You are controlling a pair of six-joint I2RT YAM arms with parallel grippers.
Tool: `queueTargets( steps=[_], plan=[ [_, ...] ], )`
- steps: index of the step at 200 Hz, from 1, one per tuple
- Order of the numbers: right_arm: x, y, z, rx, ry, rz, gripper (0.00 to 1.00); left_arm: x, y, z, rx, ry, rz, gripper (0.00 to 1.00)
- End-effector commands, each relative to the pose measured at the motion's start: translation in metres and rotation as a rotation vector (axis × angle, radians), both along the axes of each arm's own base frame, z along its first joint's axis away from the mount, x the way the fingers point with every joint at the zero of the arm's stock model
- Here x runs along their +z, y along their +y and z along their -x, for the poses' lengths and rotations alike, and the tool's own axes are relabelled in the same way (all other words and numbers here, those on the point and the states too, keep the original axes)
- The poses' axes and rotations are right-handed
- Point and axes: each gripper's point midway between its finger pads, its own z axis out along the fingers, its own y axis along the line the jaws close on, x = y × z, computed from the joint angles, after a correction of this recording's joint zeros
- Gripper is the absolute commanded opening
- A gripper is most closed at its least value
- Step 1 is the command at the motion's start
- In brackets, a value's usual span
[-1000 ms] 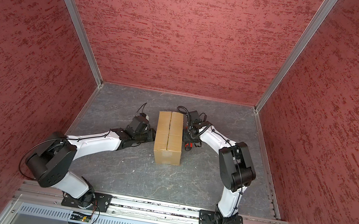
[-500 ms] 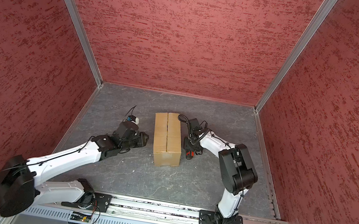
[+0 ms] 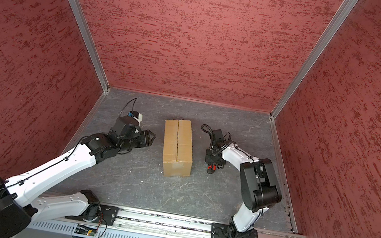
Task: Unpack the express box
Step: 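Draw the right gripper with the knife back while the left gripper rises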
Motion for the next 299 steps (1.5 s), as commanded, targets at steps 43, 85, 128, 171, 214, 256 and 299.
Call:
queueTargets(
  steps=[43,85,128,171,214,256,299],
  plan=[
    [-0.014,-0.020,0.004,-0.027,0.033,0.025,0.29,0.037,-0.023,-0.030,-0.078,-0.051,0.024,0.83],
    [-0.019,-0.025,0.012,-0.051,0.060,0.018,0.47,0.056,-0.032,-0.050,-0.095,-0.077,0.076,1.00],
    [-0.020,-0.031,0.017,-0.071,0.080,0.033,0.57,0.067,-0.038,-0.069,-0.108,-0.095,0.087,1.00],
    [-0.021,-0.029,0.038,-0.107,0.104,-0.016,0.57,0.073,-0.041,-0.084,-0.106,-0.110,0.090,1.00],
    [-0.025,-0.023,0.063,-0.164,0.115,-0.103,0.54,0.070,-0.048,-0.092,-0.126,-0.093,0.106,1.00],
    [-0.024,-0.024,0.071,-0.164,0.126,-0.079,0.48,0.065,-0.046,-0.092,-0.128,-0.074,0.115,1.00],
    [-0.021,-0.025,0.066,-0.145,0.131,-0.048,0.22,0.062,-0.042,-0.090,-0.126,-0.064,0.128,1.00]
  ],
)
